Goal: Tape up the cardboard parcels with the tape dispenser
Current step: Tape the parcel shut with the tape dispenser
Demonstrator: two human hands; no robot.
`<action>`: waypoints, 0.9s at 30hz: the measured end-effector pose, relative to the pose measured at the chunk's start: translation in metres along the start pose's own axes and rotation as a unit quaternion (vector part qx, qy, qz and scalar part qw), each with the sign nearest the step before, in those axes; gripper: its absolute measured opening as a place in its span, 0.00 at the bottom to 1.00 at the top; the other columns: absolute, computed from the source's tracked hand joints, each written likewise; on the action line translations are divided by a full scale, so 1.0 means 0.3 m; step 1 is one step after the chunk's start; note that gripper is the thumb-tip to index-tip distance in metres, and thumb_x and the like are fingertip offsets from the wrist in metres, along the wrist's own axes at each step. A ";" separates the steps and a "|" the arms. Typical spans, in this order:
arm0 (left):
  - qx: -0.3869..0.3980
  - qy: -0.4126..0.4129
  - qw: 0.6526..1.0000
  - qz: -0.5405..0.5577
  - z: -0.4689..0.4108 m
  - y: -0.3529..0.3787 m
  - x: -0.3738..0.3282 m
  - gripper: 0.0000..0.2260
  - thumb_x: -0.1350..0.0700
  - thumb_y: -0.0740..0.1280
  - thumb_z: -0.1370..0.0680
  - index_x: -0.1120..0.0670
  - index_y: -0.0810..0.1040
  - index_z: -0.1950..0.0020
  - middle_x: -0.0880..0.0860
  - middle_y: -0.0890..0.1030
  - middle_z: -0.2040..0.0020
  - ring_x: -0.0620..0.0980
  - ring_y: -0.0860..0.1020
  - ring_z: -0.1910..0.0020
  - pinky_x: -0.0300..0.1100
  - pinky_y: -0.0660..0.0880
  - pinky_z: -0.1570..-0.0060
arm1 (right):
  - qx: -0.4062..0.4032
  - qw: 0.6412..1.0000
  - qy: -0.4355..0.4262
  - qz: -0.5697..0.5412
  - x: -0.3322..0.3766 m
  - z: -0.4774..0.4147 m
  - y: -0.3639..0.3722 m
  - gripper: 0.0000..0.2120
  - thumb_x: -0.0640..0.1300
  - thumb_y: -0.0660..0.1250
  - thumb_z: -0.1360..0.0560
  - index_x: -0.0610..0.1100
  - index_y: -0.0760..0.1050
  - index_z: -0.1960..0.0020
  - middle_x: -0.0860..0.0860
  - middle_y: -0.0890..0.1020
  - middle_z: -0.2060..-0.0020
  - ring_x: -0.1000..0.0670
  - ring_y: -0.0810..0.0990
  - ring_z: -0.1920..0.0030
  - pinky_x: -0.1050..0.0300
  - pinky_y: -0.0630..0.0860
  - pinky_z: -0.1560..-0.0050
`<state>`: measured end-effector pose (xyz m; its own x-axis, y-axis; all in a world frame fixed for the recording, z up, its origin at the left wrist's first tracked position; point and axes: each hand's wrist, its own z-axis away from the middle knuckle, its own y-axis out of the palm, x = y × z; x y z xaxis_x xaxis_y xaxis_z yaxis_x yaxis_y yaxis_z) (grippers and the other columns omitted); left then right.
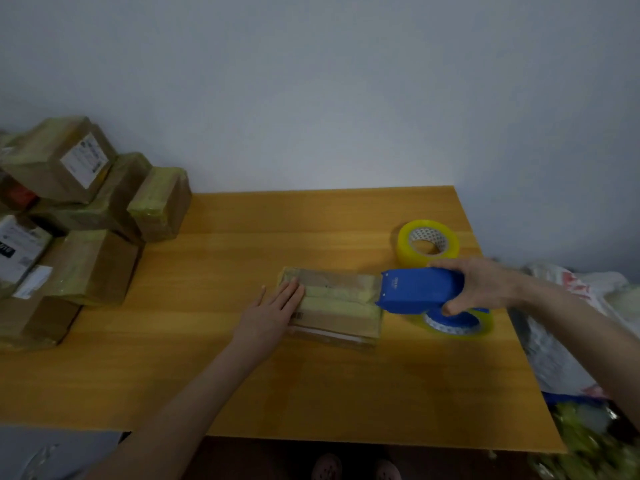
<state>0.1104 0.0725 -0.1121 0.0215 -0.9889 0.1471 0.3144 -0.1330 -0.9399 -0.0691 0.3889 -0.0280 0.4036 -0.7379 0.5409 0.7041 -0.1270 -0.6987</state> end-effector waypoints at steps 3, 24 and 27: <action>-0.011 0.000 1.000 -0.009 -0.005 0.012 -0.008 0.34 0.56 0.56 0.18 0.52 0.32 0.24 0.48 0.30 0.27 0.49 0.38 0.23 0.50 0.42 0.25 | 0.015 0.999 0.031 -0.038 -0.065 0.025 0.032 0.27 0.41 0.75 0.33 0.63 0.69 0.43 0.58 0.77 0.47 0.54 0.78 0.48 0.52 0.74 0.44; -0.028 0.019 0.999 0.030 -0.074 0.036 -0.141 0.41 0.30 0.51 0.25 0.46 0.26 0.28 0.50 0.30 0.25 0.60 0.36 0.24 0.60 0.40 0.28 | -0.010 0.994 -0.033 0.102 0.059 -0.142 0.216 0.40 0.57 0.72 0.33 0.59 0.55 0.27 0.55 0.77 0.47 0.50 0.77 0.51 0.50 0.78 0.54; -0.025 0.019 0.999 0.023 -0.083 0.048 -0.141 0.40 0.31 0.49 0.25 0.47 0.26 0.29 0.51 0.28 0.26 0.61 0.37 0.24 0.61 0.42 0.28 | -0.003 0.999 -0.033 -0.008 0.036 -0.116 0.206 0.39 0.50 0.74 0.33 0.61 0.58 0.28 0.57 0.76 0.47 0.52 0.78 0.50 0.50 0.79 0.51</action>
<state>0.0904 0.1108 -0.1396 -0.0006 -0.9957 0.0923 0.2652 -0.0892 -0.9601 -0.0417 0.3501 -0.0816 0.4302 -0.6901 0.5820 0.7073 -0.1429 -0.6923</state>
